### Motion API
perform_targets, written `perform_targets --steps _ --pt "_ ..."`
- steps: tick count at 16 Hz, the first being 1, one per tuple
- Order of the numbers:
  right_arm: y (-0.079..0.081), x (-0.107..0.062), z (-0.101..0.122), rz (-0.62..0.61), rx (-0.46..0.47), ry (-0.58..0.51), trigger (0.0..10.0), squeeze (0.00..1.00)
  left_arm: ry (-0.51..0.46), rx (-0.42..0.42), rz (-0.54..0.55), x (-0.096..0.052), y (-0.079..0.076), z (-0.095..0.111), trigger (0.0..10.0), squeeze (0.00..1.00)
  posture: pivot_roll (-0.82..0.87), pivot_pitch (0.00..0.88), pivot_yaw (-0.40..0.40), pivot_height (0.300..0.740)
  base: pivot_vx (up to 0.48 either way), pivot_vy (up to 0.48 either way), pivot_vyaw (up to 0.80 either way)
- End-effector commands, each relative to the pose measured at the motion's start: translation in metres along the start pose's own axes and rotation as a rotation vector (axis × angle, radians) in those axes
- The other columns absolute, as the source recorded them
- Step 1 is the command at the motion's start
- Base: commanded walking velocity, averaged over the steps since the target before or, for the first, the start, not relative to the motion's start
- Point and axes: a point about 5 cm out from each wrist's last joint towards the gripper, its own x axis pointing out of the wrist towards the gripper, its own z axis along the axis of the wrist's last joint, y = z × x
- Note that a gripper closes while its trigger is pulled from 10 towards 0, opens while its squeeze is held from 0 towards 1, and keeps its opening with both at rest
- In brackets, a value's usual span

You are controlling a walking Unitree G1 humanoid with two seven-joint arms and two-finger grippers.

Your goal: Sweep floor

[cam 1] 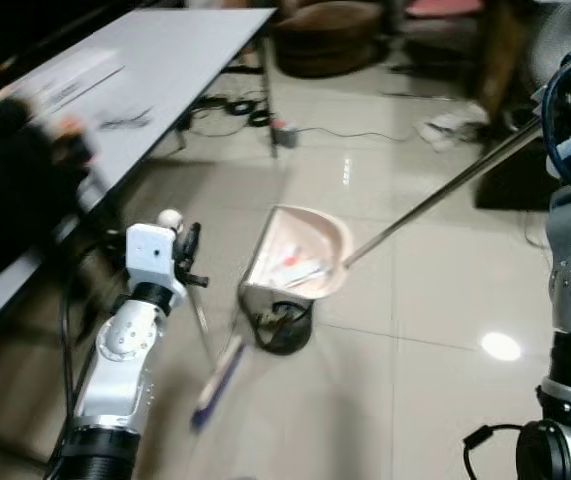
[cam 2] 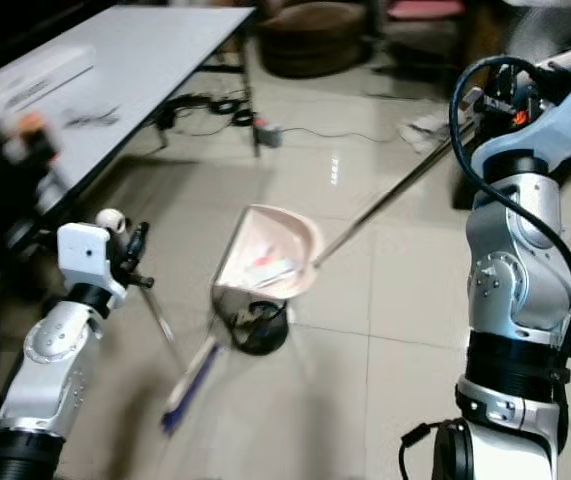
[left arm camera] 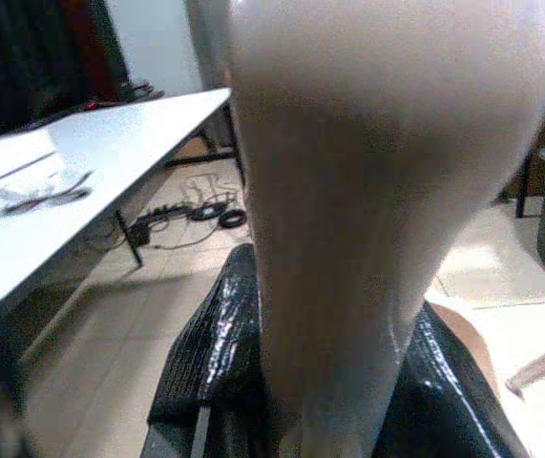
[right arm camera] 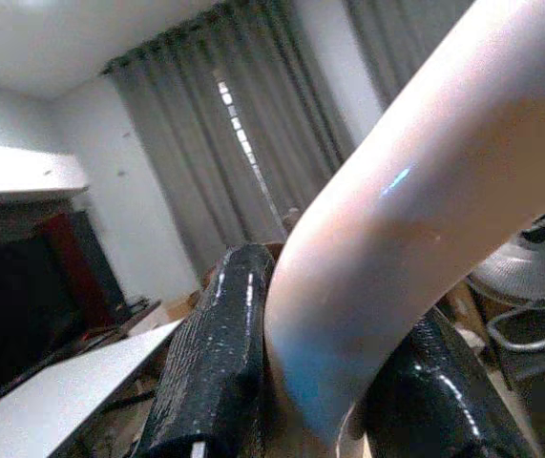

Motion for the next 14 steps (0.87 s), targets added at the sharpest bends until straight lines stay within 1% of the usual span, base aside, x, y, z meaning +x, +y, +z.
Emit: perform_targets --steps 1,9,11,12,13,14 --pt "-0.003 0.003 0.013 -0.014 -0.007 -0.064 10.0 0.00 -0.041 -0.004 -0.016 0.004 -0.006 0.008 10.0 0.00 -0.02 0.032 0.098 0.740 0.409 0.000 -0.43" --pt "-0.003 0.004 0.007 -0.015 0.013 -0.062 10.0 0.00 -0.024 0.019 -0.006 0.003 -0.001 0.005 10.0 0.00 -0.01 0.034 0.101 0.740 0.410 0.000 0.00" --pt "0.000 0.004 0.004 -0.003 0.021 -0.054 10.0 0.00 0.023 0.074 -0.047 -0.005 0.001 -0.004 10.0 0.00 -0.01 0.036 0.101 0.740 0.351 0.000 0.00" --pt "0.002 0.003 0.004 0.005 0.023 -0.052 10.0 0.00 0.066 0.111 -0.089 -0.012 0.003 -0.014 10.0 0.00 -0.01 0.036 0.099 0.740 0.000 0.000 0.00" --pt "0.003 0.003 0.003 0.011 0.024 -0.048 10.0 0.00 0.132 0.154 -0.100 -0.021 0.009 -0.026 10.0 0.00 0.00 0.039 0.097 0.740 0.000 0.000 0.00" --pt "0.003 0.003 0.002 0.012 0.026 -0.047 10.0 0.00 0.165 0.176 -0.076 -0.027 0.015 -0.032 10.0 0.00 0.00 0.041 0.095 0.740 0.000 0.000 0.00"
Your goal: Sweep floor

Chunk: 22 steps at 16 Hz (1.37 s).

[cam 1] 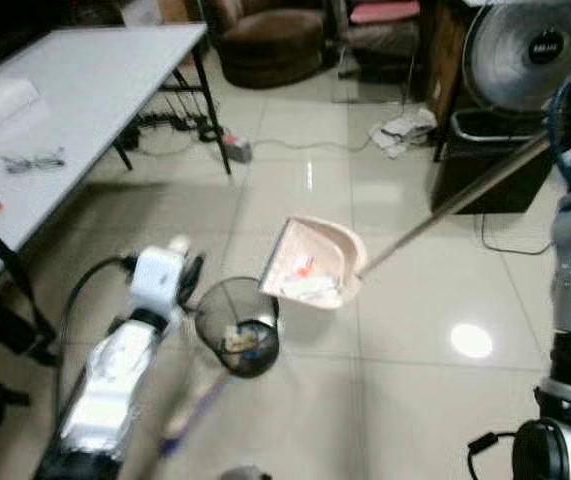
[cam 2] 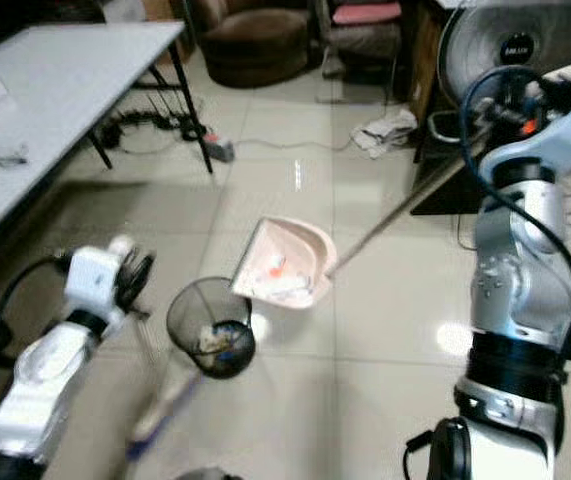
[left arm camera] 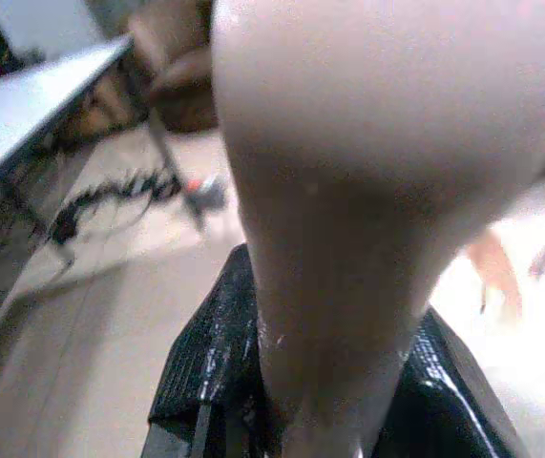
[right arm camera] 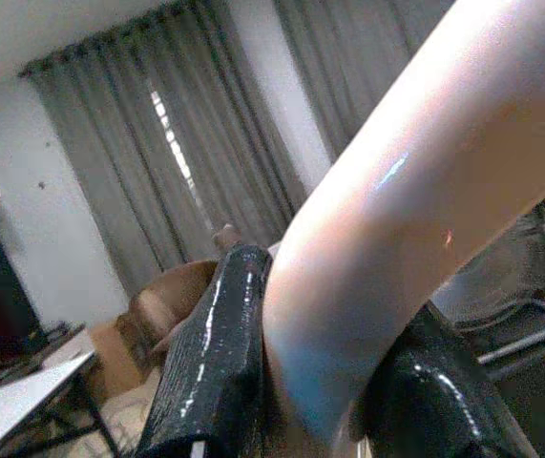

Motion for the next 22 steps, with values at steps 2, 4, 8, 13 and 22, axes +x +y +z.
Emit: perform_targets --steps 2,4,8,13,22 --pt "0.011 0.004 0.007 0.047 0.040 -0.053 10.0 0.00 0.017 0.032 0.063 -0.005 0.011 -0.003 10.0 0.00 0.00 0.044 0.092 0.740 0.000 0.000 0.00" --pt "0.014 0.006 0.003 0.063 0.026 -0.063 10.0 0.00 0.019 0.024 0.076 -0.004 0.011 -0.002 10.0 0.00 0.01 0.049 0.093 0.740 0.000 0.000 0.00" --pt "0.031 0.015 -0.007 0.140 -0.005 -0.115 10.0 0.00 0.024 0.001 0.096 -0.006 0.008 -0.001 10.0 0.00 0.03 0.076 0.086 0.740 0.000 0.000 0.00" --pt "0.066 0.025 -0.028 0.297 -0.055 -0.168 10.0 0.00 0.038 0.009 0.117 -0.022 0.011 -0.001 10.0 0.00 0.09 0.108 0.070 0.740 0.000 0.000 0.00" --pt "0.144 0.012 -0.056 0.635 -0.086 -0.255 10.0 0.00 0.059 0.034 0.133 -0.037 0.016 0.001 10.0 0.00 0.16 0.128 0.053 0.740 0.000 0.000 0.00"
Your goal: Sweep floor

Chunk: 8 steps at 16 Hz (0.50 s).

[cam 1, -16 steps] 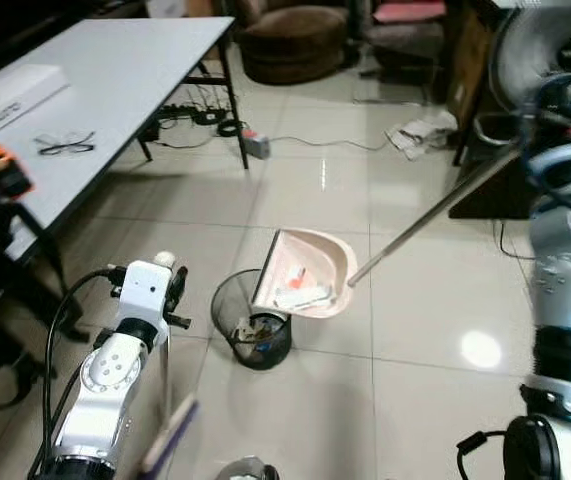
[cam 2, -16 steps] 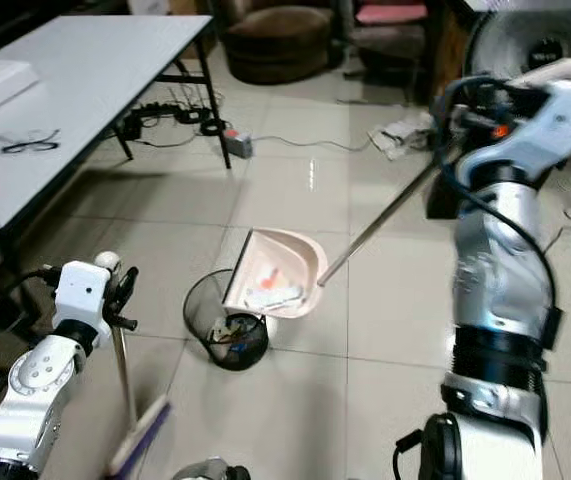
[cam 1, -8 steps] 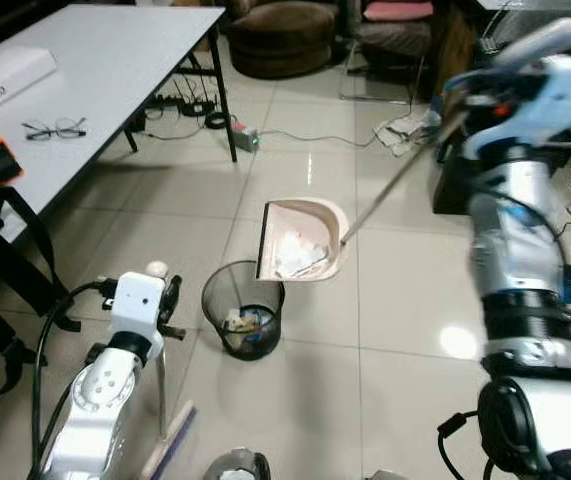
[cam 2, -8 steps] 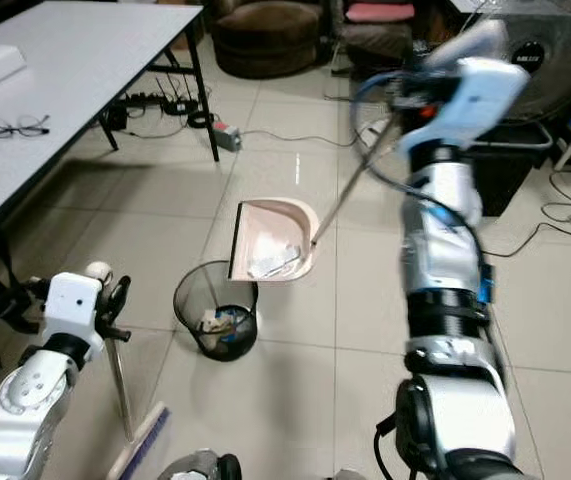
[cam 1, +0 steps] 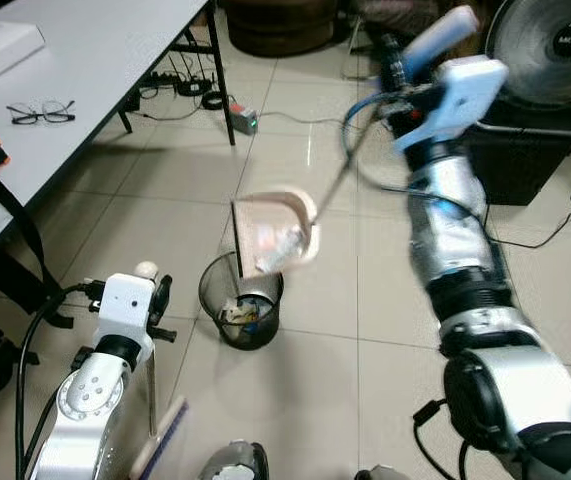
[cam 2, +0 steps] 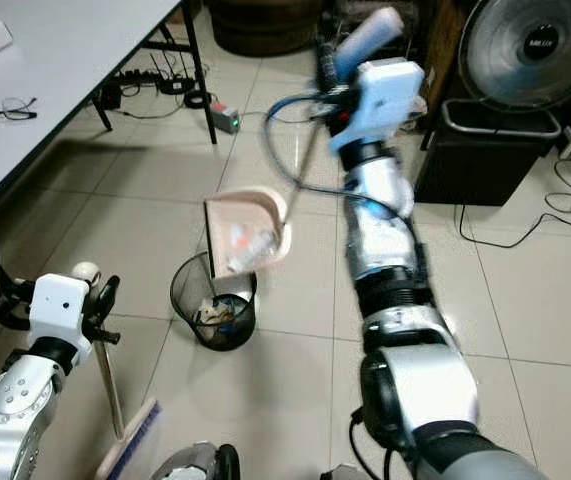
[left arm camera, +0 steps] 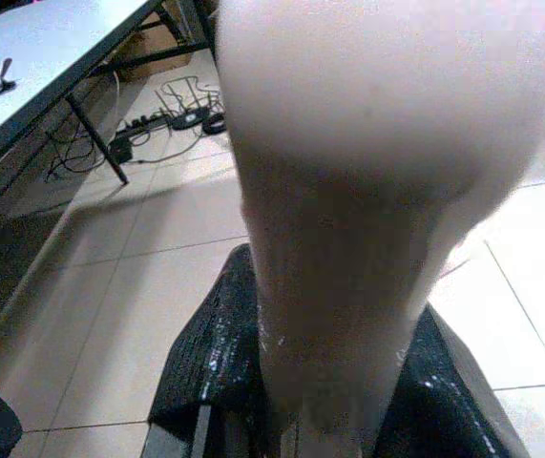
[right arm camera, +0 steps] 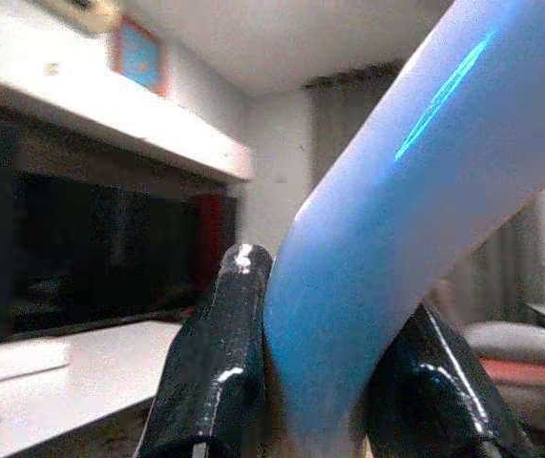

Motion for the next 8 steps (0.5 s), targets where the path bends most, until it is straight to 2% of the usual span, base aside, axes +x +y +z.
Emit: perform_targets --steps 1,5,6,8 --pt "0.014 0.010 0.010 0.075 -0.019 -0.074 10.0 0.00 0.007 0.027 0.020 -0.003 0.007 0.001 10.0 0.00 0.16 0.127 0.055 0.740 0.000 0.000 0.00" --pt "0.045 0.004 0.003 0.188 -0.021 -0.102 10.0 0.00 0.001 0.032 0.008 -0.003 0.006 0.001 10.0 0.00 0.16 0.117 0.066 0.740 0.000 0.000 0.00" --pt "0.061 0.000 0.001 0.250 -0.016 -0.119 10.0 0.00 -0.002 0.034 -0.001 -0.001 0.004 0.001 10.0 0.00 0.16 0.114 0.068 0.740 0.000 0.000 0.00" --pt "0.078 -0.006 0.000 0.332 -0.029 -0.139 10.0 0.00 -0.005 0.034 -0.006 0.002 0.000 0.003 10.0 0.00 0.16 0.112 0.068 0.740 0.000 0.000 0.00"
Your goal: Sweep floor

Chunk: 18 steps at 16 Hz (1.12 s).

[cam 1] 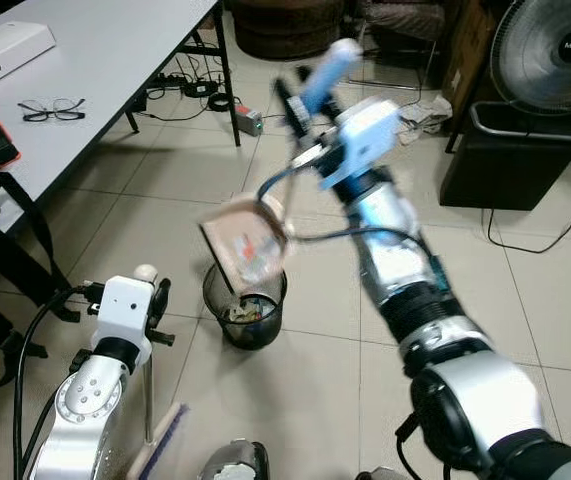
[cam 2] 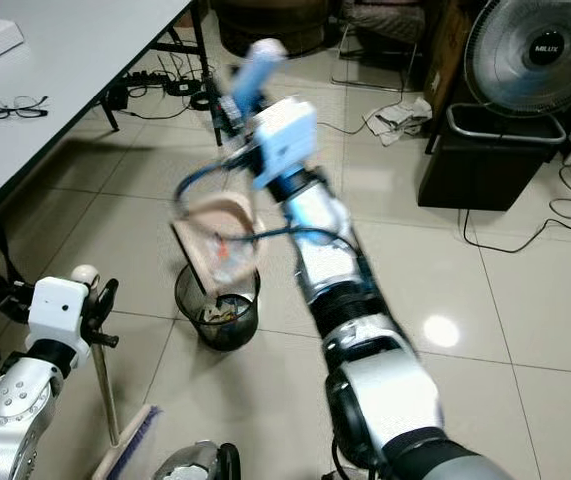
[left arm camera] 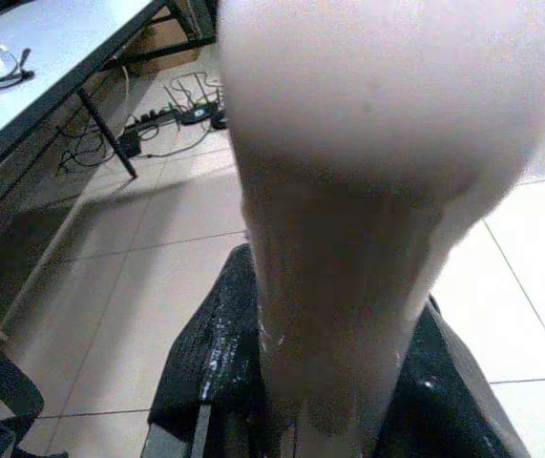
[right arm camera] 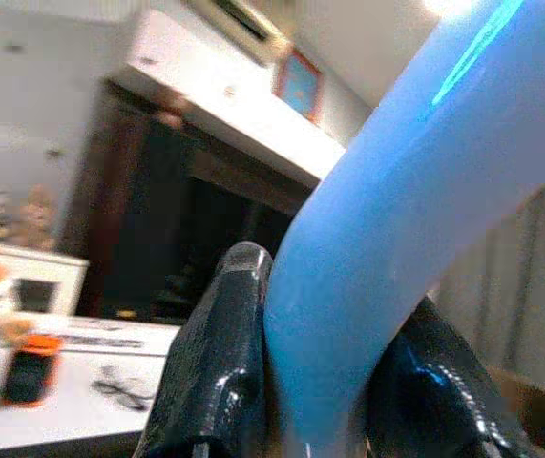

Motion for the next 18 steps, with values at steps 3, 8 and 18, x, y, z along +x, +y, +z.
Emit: perform_targets --steps 3,8,18 --pt "0.019 -0.001 0.004 0.109 -0.038 -0.062 10.0 0.00 -0.013 0.029 -0.003 0.006 0.001 0.005 10.0 0.00 0.16 0.112 0.071 0.740 0.000 0.000 0.00" --pt "0.039 -0.019 -0.004 0.277 -0.127 -0.039 10.0 0.00 -0.007 0.031 -0.009 0.012 0.005 0.001 10.0 0.00 0.15 0.110 0.077 0.740 0.000 0.000 0.00" --pt "0.053 -0.025 0.006 0.397 -0.263 -0.153 10.0 0.00 0.168 0.001 0.006 0.032 0.020 -0.063 10.0 0.00 0.13 0.085 0.084 0.740 0.000 0.000 0.00"
